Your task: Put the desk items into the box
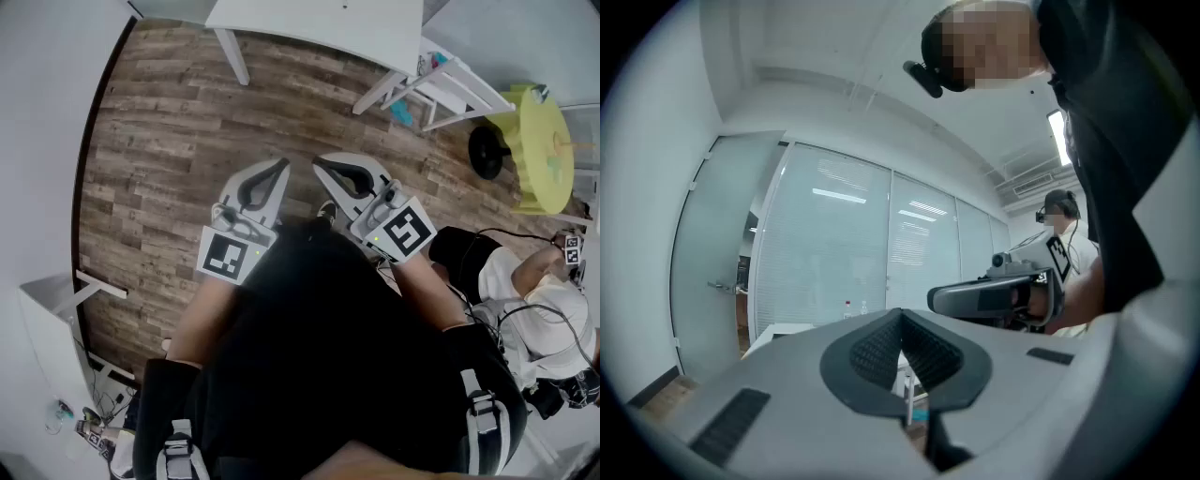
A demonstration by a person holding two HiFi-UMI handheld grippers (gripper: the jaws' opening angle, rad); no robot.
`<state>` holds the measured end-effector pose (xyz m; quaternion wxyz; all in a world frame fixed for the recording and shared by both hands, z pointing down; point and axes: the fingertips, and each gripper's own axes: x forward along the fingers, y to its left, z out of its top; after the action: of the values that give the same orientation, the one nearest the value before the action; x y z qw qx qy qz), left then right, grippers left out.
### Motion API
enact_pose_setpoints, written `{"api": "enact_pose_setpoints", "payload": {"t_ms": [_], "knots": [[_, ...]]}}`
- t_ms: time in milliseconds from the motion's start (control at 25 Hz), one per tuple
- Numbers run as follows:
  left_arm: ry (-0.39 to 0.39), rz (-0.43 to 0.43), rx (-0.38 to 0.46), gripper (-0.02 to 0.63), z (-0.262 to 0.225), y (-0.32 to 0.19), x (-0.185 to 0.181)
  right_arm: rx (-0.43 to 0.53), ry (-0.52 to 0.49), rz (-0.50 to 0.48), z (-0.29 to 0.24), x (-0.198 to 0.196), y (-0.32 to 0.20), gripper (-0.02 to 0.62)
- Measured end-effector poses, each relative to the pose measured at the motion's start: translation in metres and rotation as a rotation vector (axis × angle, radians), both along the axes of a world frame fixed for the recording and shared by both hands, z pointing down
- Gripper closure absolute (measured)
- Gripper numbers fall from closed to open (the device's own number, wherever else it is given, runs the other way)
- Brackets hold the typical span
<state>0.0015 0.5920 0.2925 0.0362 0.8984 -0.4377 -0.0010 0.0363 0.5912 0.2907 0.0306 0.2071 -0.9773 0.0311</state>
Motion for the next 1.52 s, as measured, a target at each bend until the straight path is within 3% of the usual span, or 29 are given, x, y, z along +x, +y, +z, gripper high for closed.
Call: {"api": "enact_pose_setpoints", "payload": {"t_ms": [880, 1200, 1520], "knots": [[0.017, 0.036, 0.028, 0.604, -0.002, 0.019, -0.081, -0.016, 0.033, 0.048, 0.009, -0.082, 0.019, 0.580], [0.017, 0.038, 0.009, 0.604, 0.006, -0.006, -0.086, -0.034, 0.010, 0.062, 0.012, -0.084, -0.009, 0.580], [0.000, 0.014, 0.002, 0.604, 0.010, -0.068, -0.072, -0.032, -0.001, 0.044, 0.017, -0.068, -0.072, 0.580]]}}
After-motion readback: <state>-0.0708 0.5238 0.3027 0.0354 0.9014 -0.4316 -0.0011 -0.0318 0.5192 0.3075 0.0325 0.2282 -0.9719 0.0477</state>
